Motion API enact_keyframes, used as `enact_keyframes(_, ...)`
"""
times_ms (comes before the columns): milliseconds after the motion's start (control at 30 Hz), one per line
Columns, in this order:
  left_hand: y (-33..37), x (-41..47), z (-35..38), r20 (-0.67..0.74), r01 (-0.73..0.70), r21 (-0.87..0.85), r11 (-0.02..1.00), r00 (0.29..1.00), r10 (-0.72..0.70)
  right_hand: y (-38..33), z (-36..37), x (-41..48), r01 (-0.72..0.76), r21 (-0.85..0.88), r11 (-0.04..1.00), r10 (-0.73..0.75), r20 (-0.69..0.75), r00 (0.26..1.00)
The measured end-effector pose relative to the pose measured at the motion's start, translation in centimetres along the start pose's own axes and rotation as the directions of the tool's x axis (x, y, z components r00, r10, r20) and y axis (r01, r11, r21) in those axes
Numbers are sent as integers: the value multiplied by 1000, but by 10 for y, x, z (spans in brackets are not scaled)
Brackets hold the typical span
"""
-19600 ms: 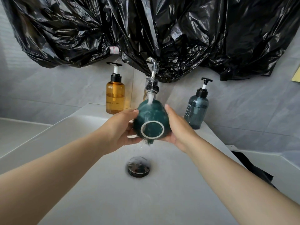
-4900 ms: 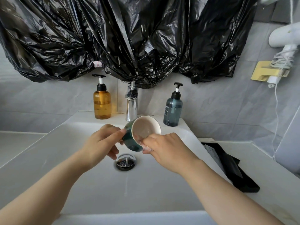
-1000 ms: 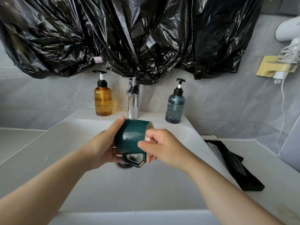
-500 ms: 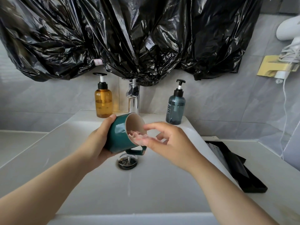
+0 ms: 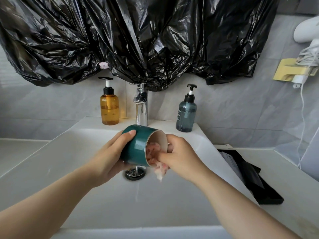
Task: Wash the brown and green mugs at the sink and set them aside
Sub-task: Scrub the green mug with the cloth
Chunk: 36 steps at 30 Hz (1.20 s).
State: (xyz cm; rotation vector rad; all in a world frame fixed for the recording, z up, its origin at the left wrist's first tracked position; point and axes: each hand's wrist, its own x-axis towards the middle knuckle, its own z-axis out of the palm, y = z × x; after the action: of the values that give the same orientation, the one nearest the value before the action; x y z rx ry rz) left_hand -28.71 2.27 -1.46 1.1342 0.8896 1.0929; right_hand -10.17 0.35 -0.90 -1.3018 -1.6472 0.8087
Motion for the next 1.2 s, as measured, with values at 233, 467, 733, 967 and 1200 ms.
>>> enact_keyframes(233,3,-4,0,103,154,161,975,980,-172,-3,-7,-3,229,-404,886,-296,-112,949)
enact_keyframes(467,3,-4,-4,-51,62,33,998,997,-60,-8,-3,-7,151,-255,955,-227,-303,926)
enact_keyframes(733,1,-5,3,-6,-27,50,998,1000,27,-6,7,3,-285,-46,957,285,-3,959)
enact_keyframes(967,-2,-4,3,25,32,153,988,999,-36,-7,8,5,-270,17,963,270,-58,961)
enact_keyframes(1200,1,-5,0,87,116,285,951,985,-147,-3,-4,5,34,-656,754,-81,-43,996)
